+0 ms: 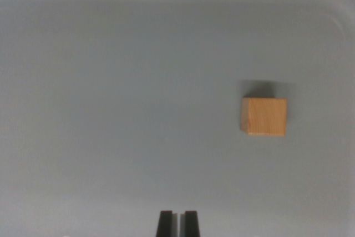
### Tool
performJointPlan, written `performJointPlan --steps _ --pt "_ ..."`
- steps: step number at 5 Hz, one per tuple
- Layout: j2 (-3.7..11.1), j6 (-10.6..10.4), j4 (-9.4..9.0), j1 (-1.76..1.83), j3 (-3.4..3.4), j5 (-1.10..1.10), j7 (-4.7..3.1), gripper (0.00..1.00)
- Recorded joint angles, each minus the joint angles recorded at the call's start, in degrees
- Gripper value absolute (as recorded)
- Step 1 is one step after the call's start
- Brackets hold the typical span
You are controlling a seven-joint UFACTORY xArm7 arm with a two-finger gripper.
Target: Push wooden cube
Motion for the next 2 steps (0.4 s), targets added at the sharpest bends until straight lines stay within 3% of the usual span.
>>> performJointPlan --steps 1,2 --pt "0.52 -2.1 -1.53 -0.28 -0.34 0.11 -0.55 0.0" --pt "0.52 -2.1 -1.53 -0.28 -0.34 0.11 -0.55 0.0"
